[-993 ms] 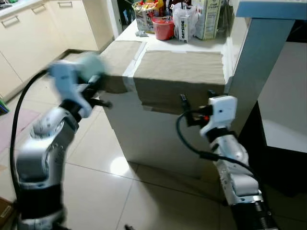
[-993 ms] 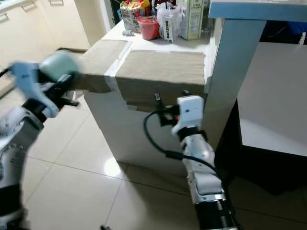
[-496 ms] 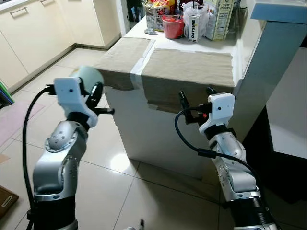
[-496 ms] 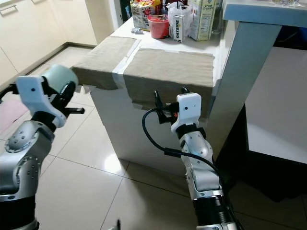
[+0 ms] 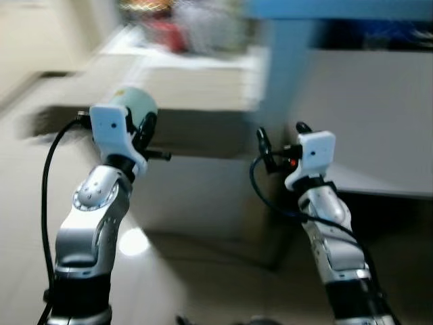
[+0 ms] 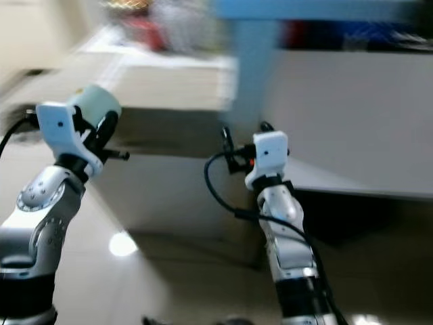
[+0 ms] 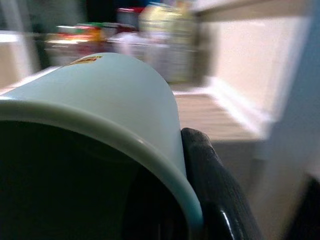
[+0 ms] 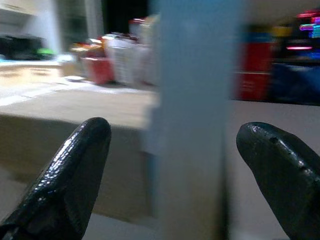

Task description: Setting the table

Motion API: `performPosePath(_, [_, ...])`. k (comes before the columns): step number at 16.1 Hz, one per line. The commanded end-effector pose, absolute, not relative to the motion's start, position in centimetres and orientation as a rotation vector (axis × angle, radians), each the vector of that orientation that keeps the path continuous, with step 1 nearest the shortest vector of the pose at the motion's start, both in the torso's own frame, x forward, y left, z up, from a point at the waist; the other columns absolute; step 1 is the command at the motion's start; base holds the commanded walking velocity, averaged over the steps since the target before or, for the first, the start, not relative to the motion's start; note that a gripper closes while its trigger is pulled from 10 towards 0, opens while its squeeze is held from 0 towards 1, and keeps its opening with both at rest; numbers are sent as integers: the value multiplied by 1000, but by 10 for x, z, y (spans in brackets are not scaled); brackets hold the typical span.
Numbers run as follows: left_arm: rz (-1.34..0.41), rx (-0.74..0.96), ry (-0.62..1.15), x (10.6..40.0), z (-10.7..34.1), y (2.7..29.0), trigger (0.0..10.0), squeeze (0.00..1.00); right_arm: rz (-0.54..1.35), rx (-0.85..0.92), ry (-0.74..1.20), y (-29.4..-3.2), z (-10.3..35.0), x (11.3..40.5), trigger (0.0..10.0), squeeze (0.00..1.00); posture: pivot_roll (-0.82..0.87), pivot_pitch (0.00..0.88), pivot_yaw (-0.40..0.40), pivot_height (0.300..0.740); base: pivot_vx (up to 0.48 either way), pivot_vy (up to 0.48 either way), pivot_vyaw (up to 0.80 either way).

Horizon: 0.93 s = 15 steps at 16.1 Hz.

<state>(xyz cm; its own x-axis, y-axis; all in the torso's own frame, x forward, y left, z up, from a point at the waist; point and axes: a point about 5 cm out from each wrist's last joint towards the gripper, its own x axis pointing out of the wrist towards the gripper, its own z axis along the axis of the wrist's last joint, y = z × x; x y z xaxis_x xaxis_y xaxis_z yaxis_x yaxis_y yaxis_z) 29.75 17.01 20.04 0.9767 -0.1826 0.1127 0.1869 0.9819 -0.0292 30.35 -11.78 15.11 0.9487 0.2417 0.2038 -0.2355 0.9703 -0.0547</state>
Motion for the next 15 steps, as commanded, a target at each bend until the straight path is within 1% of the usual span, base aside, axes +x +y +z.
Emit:
performPosePath(1, [-197, -24, -121, 298, 202, 170, 0, 0, 258, -42, -233, -113, 155, 302, 10000, 0, -125, 0, 96, 740, 266, -398, -800])
performPosePath(8, [-164, -7, -118, 303, 198, 169, 0, 0, 255, -40, -229, -114, 154, 301, 10000, 0, -137, 0, 98, 740, 278, -388, 0])
performPosePath(15, [-175, 10, -129, 305, 199, 163, 0, 0, 254, -32, -230, -114, 154, 302, 10000, 0, -140, 0, 99, 740, 293, -376, 0])
